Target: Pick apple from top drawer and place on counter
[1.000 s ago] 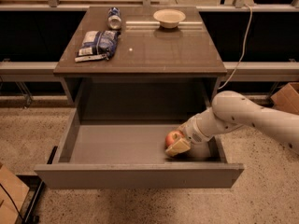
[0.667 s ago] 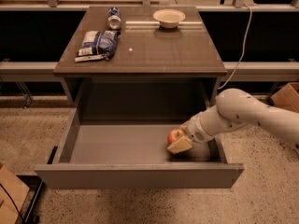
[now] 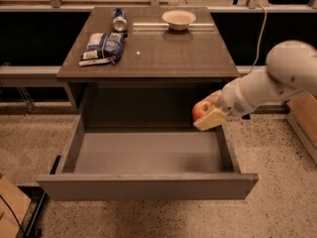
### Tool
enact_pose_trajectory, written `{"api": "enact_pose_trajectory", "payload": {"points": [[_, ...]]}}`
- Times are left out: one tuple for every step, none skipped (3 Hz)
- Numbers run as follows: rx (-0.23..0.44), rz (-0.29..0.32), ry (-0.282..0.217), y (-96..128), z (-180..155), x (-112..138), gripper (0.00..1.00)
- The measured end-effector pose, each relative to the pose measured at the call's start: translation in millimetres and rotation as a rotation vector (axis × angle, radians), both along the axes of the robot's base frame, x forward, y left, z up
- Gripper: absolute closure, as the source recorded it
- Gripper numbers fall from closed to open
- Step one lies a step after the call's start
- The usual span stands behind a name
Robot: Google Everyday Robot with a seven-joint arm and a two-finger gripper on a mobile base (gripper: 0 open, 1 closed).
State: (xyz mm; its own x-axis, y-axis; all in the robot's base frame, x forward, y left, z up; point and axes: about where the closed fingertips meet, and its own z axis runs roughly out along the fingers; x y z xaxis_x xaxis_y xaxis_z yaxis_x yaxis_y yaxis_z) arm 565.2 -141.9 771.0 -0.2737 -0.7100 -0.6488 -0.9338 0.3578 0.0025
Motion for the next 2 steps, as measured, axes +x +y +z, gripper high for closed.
{"api": "enact_pose_trajectory", "payload": {"points": [[-0.029, 0.042, -0.023, -18.6, 62.0, 12.0, 1.0], [-0.074, 0.074, 0.003, -26.9, 95.6, 36.9, 1.0]]}}
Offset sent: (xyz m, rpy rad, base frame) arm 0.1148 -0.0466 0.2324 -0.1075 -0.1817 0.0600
